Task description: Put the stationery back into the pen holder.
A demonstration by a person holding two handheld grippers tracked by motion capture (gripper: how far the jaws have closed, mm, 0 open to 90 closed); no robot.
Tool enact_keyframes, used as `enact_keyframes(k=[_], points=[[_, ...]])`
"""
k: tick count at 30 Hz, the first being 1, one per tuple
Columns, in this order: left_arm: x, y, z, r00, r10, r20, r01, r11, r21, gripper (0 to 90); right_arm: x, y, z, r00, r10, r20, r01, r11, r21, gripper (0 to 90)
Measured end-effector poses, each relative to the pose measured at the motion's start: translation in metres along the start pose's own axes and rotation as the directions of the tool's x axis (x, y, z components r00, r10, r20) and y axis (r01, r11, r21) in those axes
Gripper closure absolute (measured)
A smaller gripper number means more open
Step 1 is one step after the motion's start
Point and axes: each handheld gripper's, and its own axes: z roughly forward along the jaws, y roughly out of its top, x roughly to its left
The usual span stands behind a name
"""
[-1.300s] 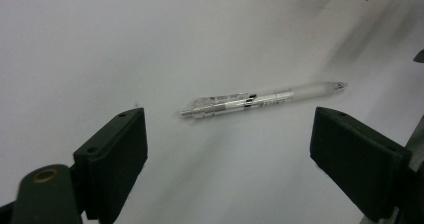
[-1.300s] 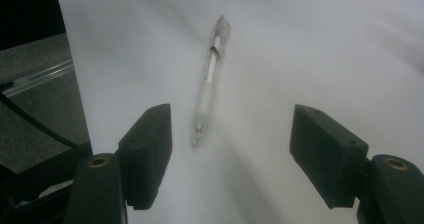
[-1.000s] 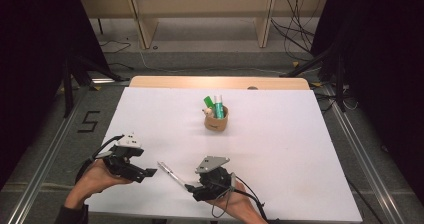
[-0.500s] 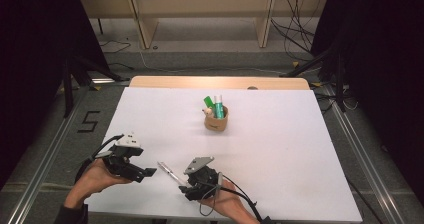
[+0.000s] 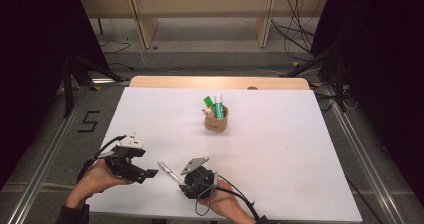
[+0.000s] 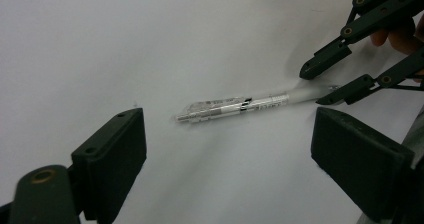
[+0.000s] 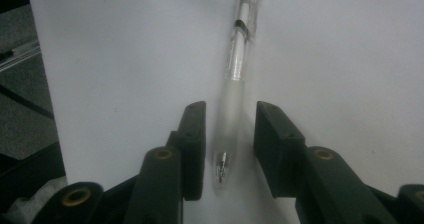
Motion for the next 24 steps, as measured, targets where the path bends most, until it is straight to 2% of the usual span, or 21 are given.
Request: enact_keyframes(k=[4,10,15,19,24], points=[[-0.0001,-0.0004,0.0005,1.0000,0.002,-0.002,-0.002,1.0000,0.003,14.3,0.0020,0.0000,0.0013,0.9996,-0.007,0.028,0.006,1.000,0.006,73.3],[0.0005,-0.0005,-0.0006,1.0000,0.001,-0.005,-0.001,1.0000,-0.001,14.3,0.0040,0.0010,0.0025,0.9980,0.008,0.062,-0.008,1.000,0.011,79.3],[0.0004,-0.0006,0.0003,1.0000,0.004,-0.005,-0.004,1.0000,0.000,14.3,0.0035,0.0014,0.0023,0.9981,0.004,0.061,-0.005,1.000,0.014,80.9],[0.0004,-0.0012,0.0007,0.9999,0.012,-0.005,-0.012,0.9999,0.003,14.3,0.0011,0.0017,0.0005,0.9993,-0.001,0.037,0.000,1.000,0.017,81.1],[0.0012,-0.0011,-0.0021,0.9999,0.011,-0.007,-0.011,0.9999,-0.005,14.3,0.0005,0.0018,-0.0055,0.9982,-0.050,0.033,0.049,0.999,0.021,81.3]])
